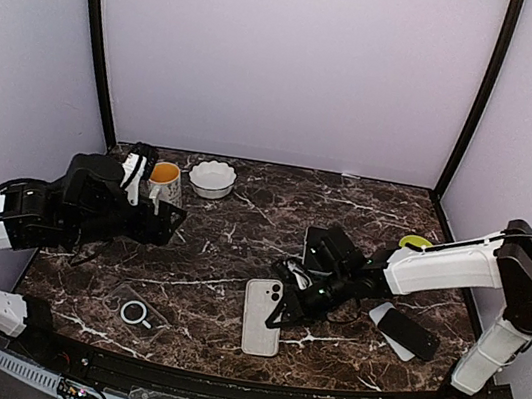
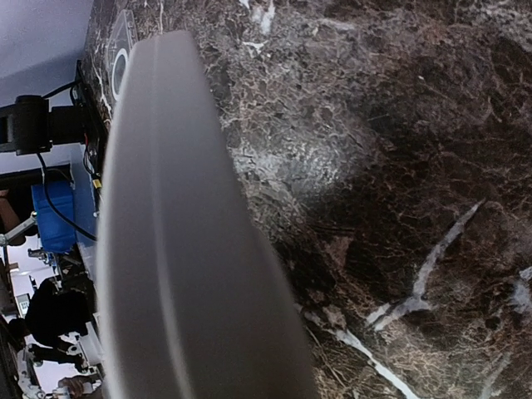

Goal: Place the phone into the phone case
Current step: Place the phone case at the center of the board.

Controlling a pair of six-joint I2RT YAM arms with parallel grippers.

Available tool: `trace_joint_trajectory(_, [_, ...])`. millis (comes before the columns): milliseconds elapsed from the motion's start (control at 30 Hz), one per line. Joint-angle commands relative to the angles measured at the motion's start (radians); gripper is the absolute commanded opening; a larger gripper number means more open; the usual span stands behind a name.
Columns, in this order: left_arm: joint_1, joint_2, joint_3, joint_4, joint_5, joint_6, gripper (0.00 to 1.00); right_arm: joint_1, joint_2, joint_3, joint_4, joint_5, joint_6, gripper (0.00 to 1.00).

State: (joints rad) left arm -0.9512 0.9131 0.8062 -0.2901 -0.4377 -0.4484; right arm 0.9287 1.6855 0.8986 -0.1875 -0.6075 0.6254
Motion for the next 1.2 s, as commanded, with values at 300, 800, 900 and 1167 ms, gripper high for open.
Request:
trace_joint_trajectory(300, [0.063, 0.116, 0.066, -0.051, 0.082, 0.041, 0.87, -0.034, 0.037, -0.068, 0.093, 0.020, 0.065, 0.08])
trace_joint_trajectory(800, [0.073, 0.106, 0.047, -0.031, 0.091, 0.046, 0.87, -0.036, -0.012, -0.013, -0.146, 0.265, 0.041, 0.42])
trace_joint_trajectory(900, [0.075, 0.110, 0.048, -0.030, 0.095, 0.052, 0.87, -0.034, -0.005, -0.005, -0.136, 0.275, 0.054, 0.42])
trace_joint_trajectory(1167, [0.079, 0.096, 0.032, -0.022, 0.087, 0.062, 0.87, -0.030, 0.067, 0.067, -0.107, 0.350, 0.059, 0.38])
